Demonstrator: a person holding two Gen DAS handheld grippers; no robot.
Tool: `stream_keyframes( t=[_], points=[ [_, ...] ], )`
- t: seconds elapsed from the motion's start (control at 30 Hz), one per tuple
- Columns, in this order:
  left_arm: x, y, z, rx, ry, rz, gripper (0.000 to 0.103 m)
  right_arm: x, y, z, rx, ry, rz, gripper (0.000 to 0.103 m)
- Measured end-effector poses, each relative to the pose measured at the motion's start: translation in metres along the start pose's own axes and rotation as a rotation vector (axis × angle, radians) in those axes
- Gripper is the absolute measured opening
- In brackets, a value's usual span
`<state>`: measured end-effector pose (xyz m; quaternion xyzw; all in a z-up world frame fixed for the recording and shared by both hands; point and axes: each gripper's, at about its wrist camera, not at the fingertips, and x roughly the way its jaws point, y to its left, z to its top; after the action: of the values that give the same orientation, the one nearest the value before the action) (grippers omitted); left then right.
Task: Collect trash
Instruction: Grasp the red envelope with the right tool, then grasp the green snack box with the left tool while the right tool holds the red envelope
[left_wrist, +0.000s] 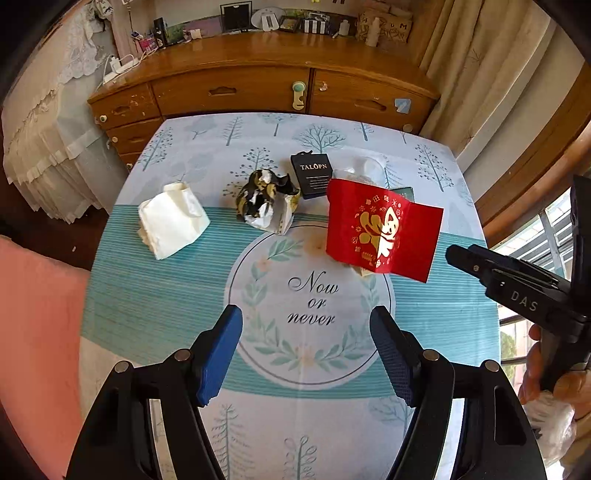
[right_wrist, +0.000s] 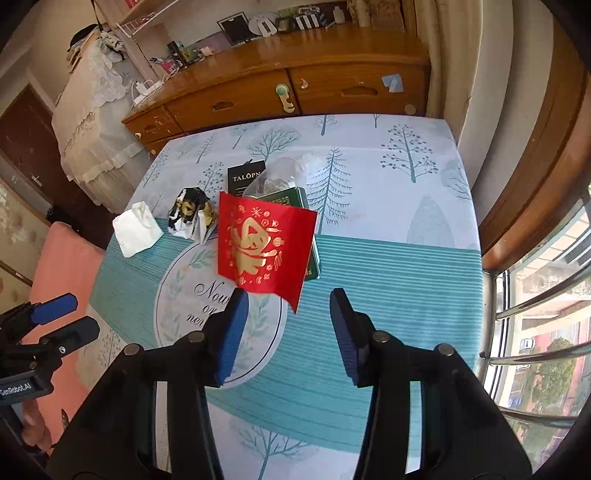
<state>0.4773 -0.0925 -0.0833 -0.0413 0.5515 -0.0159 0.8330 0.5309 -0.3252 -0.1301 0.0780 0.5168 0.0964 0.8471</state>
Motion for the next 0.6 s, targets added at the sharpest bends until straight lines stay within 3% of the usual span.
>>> stream_keyframes(
  t=[0.1,0.27,0.33,0.37,0.6],
  points=[
    [0.025,-0.012,0.016,0.001,0.027,-0.005,0.073,0.036,-0.01,0.016,-0.01,0.028,0.01,0.04],
    [0.049,-0.02,0.026,0.001,0.053,-0.003,0.073,0.075,-0.01,0.028,-0.014,0.065,0.045,0.027],
    [0.051,-0.016,0.028,-0.006,0.058,-0.001,0.073,0.084,-0.007,0.031,-0.028,0.075,0.066,0.009],
    [0.05,-0.014,0.029,-0.011,0.057,-0.001,0.073,0.086,-0.006,0.032,-0.038,0.078,0.08,0.005],
    [0.04,-0.009,0.041,-0.037,0.044,-0.031,0.073,0.045,0.006,0.029,-0.057,0.008,0.211,0.0]
  ],
)
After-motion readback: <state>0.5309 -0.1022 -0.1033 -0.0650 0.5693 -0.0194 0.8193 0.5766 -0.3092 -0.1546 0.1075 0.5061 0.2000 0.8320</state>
